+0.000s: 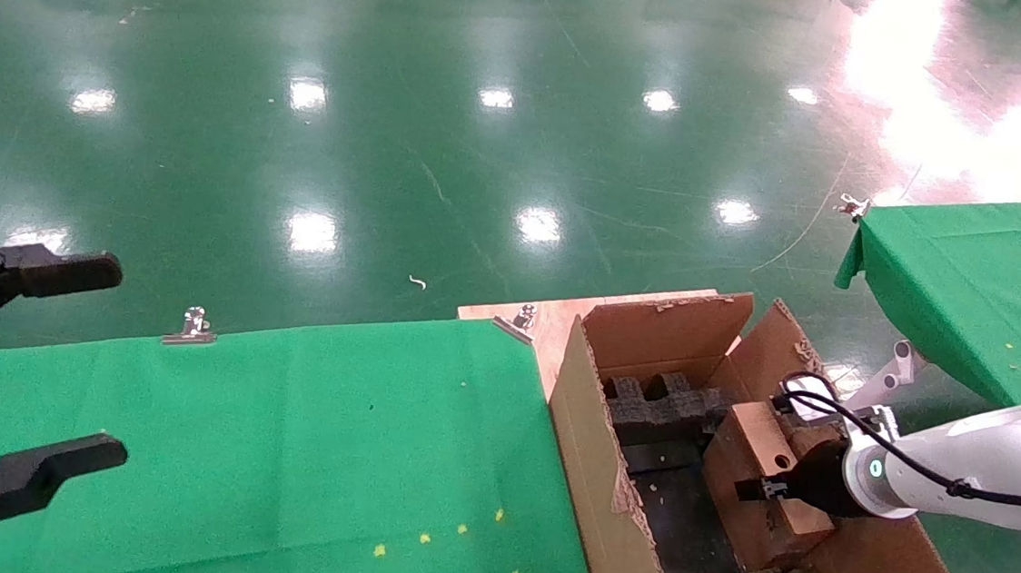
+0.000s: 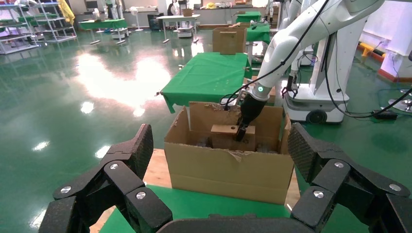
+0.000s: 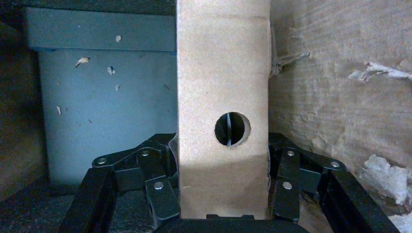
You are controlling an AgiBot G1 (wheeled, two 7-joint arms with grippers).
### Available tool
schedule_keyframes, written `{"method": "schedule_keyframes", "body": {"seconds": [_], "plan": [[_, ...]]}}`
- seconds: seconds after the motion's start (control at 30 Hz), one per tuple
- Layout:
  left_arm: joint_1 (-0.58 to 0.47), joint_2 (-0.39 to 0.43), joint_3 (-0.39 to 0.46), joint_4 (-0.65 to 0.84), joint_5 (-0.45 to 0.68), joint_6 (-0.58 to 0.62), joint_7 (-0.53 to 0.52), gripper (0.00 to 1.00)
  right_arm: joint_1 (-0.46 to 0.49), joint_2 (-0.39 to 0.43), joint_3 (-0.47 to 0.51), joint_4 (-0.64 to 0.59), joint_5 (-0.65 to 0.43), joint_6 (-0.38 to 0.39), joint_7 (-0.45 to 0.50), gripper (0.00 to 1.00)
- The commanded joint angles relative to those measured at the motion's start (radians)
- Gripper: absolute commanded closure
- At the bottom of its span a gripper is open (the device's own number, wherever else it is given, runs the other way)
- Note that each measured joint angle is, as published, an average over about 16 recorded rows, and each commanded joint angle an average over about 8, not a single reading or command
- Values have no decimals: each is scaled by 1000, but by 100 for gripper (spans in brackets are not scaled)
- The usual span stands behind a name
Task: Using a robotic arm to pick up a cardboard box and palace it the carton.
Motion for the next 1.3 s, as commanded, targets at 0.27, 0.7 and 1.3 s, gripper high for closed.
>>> {"method": "schedule_keyframes", "body": {"seconds": [0.27,0.7,1.3], "plan": [[0,0,0,0,0,0,0,0,2,2,1,3,-1,-2,3,0],[0,0,0,0,0,0,0,0,44,23,11,20,-11,-10,-5,0],[0,0,0,0,0,0,0,0,306,97,156,229,101,-36,-140,0]]}}
